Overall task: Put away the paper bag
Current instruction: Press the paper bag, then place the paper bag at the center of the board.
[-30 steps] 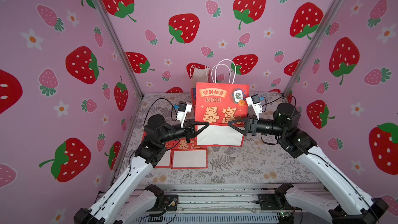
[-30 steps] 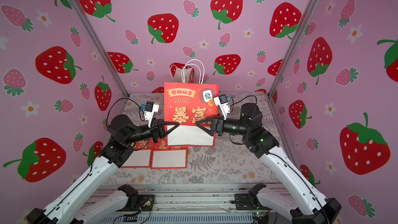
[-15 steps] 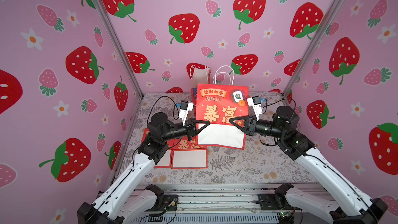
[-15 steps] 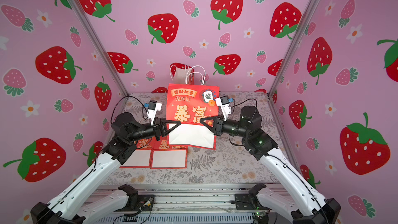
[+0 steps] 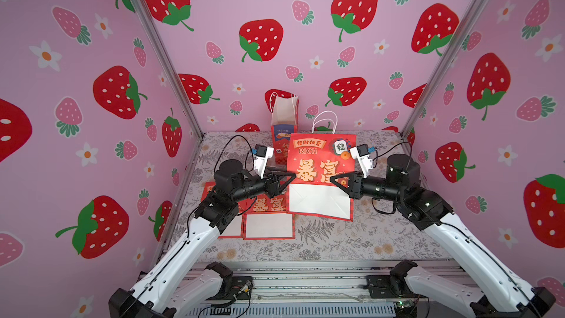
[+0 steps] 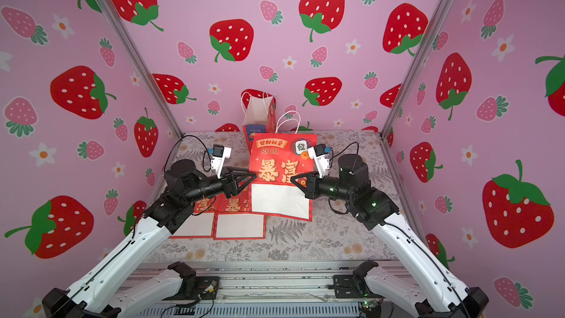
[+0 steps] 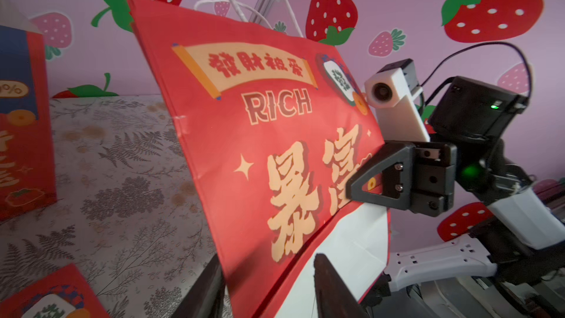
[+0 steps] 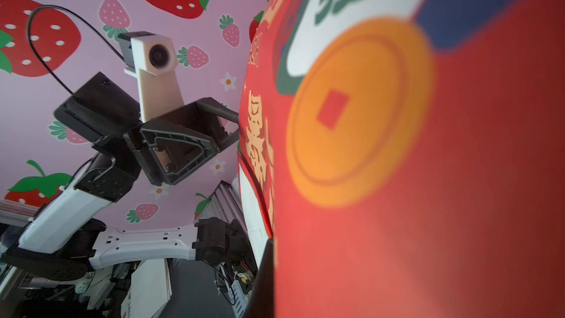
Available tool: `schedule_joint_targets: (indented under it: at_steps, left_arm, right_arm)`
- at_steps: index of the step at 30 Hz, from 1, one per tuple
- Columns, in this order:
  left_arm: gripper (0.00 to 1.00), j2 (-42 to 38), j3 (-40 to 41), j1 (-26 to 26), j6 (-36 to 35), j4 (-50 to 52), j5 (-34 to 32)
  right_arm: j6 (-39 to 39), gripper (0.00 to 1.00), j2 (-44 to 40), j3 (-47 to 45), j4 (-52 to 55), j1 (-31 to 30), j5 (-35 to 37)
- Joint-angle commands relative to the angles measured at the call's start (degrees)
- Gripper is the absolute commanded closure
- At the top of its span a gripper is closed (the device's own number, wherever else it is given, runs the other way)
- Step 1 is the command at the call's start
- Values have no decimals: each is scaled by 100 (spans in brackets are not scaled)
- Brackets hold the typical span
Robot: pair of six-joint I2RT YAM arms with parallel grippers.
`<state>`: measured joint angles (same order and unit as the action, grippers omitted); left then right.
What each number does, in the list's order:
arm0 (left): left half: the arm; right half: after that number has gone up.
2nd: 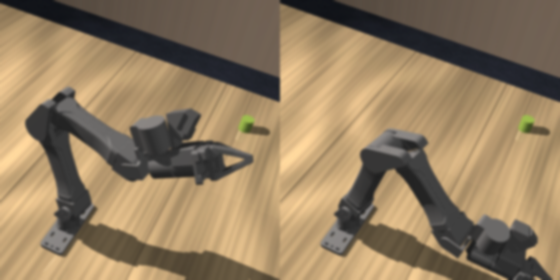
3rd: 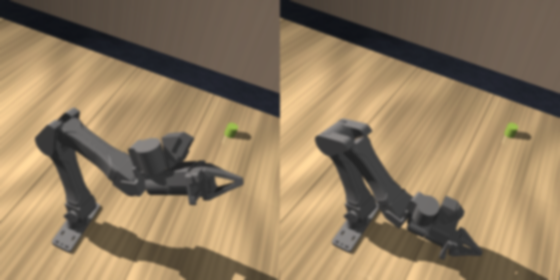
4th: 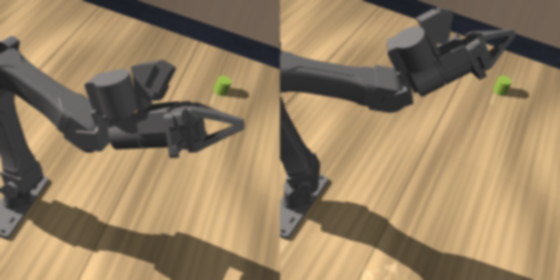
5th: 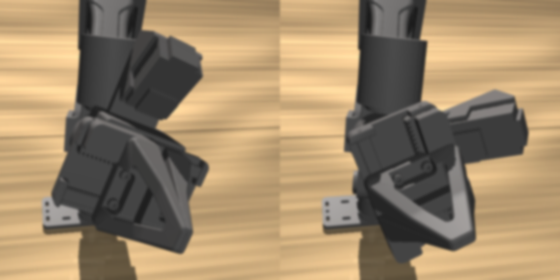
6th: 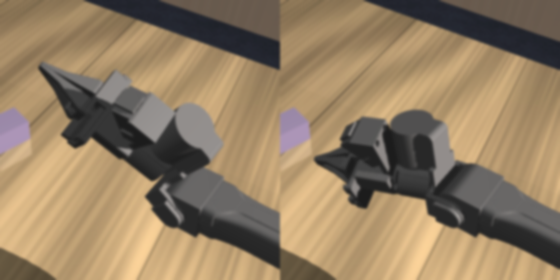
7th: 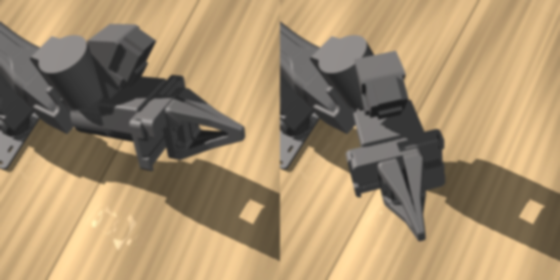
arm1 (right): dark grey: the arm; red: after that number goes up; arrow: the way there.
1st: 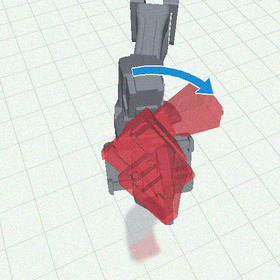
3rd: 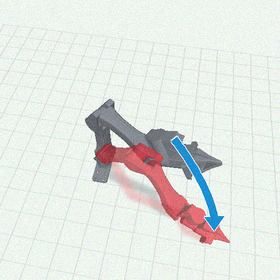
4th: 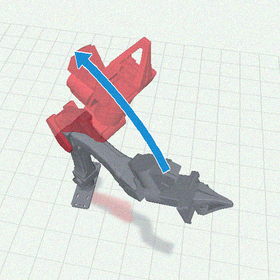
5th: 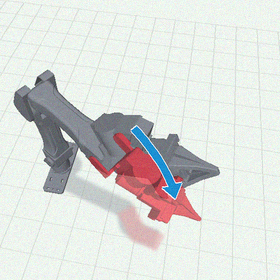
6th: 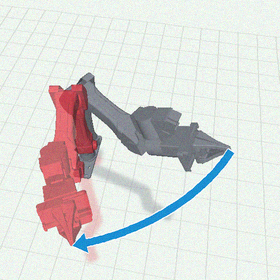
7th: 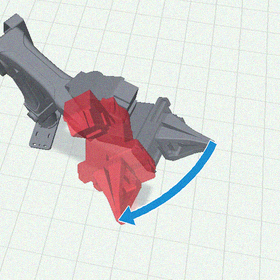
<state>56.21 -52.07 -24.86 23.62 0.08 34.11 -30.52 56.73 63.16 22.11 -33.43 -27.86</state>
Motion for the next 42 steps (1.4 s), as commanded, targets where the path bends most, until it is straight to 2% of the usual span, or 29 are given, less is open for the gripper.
schedule_joint_targets:
  at_steps: [1, 5, 8, 11, 16, 18, 28, 37, 42]
  left_arm:
    - [51, -229, -79, -5, -410, 287, -1081]
    - [34, -212, 53, 7, -623, 512, -1801]
    - [20, -102, 39, 51, -608, 537, -1851]
    - [11, -32, 87, 52, -632, 522, -1995]
    - [8, -15, 471, 60, -754, 328, -2579]
    - [8, -16, 571, 78, -791, 234, -2587]
    - [7, -119, 925, 140, -774, -109, -3226]
    - [7, -478, 1562, 168, -857, -918, -3547]
    - [1, -343, 1566, 235, -833, -950, -3490]
  right_arm:
    - [433, 100, 10, 320, 1212, -8, 823]
    - [533, 100, 165, 442, 1928, 3, 1604]
    - [590, 100, 285, 495, 2235, 20, 1802]
    - [648, 100, 379, 509, 2448, 37, 1880]
    - [705, 100, 556, 403, 2477, 197, 1643]
    - [708, 100, 662, 300, 2399, 327, 1396]
    - [653, 100, 1368, -114, 1671, 1124, -267]
    - [605, 100, 1892, -530, 1096, 1275, -868]
    - [651, 100, 2268, -678, 863, 1373, -1114]
